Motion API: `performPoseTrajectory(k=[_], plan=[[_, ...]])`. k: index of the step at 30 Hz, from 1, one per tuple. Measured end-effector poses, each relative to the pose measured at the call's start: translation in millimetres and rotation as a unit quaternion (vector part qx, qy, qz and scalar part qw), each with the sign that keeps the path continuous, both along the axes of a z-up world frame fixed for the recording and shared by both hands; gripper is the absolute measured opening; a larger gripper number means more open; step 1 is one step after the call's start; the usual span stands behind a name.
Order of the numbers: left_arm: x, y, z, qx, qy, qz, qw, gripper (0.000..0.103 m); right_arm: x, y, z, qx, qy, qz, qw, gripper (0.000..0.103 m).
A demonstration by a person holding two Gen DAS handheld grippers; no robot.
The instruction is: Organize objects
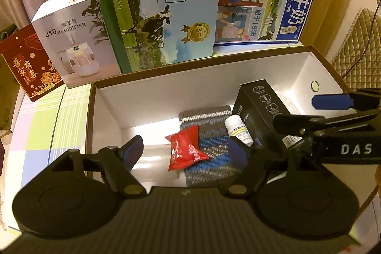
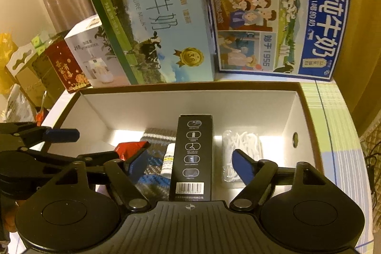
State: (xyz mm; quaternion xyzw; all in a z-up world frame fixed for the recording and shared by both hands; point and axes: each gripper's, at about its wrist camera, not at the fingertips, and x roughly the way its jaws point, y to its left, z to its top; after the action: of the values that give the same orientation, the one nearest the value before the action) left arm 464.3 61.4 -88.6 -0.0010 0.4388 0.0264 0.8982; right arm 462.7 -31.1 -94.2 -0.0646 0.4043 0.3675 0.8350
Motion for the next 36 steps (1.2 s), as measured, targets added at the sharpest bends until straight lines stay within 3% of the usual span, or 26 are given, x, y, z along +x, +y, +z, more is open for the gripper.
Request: performPoseTrajectory(k=[3, 11, 21, 36], plan=[[-6, -2, 4, 0.003, -0.001, -0.001, 1.0, 0.077, -2, -7, 5, 0.004, 0.001, -0.009, 1.0, 0.089], [-28, -6, 18, 0.007, -0.006, 0.007, 0.9999, 0.086, -14, -29, 19, 0.018, 0.003, -0.029, 0.999, 0.1], [-67, -11, 40, -0.003, -0.018, 0.03, 0.9994, 0.096, -39, -63, 35, 0.034, 0.008, -0.041, 0.999, 0.101], [-132, -41, 76, -0.004, -0.055, 0.055, 0.997, 0.1, -91, -108, 57, 0.04, 0.006, -0.021, 0.999, 0.101]])
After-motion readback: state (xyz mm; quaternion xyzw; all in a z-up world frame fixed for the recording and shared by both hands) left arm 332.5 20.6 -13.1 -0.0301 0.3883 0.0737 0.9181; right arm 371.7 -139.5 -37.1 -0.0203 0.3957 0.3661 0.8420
